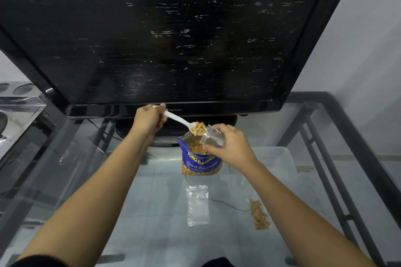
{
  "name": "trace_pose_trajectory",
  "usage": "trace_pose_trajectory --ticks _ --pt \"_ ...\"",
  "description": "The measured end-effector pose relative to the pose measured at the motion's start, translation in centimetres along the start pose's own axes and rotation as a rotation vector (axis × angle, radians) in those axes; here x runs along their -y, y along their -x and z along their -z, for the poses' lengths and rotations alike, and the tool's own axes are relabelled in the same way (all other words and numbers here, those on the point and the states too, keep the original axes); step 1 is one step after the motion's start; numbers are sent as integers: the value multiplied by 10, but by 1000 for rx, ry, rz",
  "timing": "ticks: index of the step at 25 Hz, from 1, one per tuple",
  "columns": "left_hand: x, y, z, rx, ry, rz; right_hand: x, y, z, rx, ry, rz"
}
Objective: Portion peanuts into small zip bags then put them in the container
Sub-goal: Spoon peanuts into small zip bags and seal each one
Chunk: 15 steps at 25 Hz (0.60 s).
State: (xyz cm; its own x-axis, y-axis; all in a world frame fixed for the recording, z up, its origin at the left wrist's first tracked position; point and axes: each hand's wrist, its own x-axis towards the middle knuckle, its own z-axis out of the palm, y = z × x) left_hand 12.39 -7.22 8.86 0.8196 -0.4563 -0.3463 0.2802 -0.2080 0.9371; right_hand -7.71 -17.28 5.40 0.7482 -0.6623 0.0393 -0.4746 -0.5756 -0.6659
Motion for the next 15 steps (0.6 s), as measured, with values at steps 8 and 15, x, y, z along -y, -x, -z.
trace_pose_trajectory --ticks 8,15 --pt "-56 77 -32 148 -778 -833 17 6 -23 -236 -425 -62" --pt "-27 42 -12 42 -587 -611 1 11 -15 -274 -546 -216"
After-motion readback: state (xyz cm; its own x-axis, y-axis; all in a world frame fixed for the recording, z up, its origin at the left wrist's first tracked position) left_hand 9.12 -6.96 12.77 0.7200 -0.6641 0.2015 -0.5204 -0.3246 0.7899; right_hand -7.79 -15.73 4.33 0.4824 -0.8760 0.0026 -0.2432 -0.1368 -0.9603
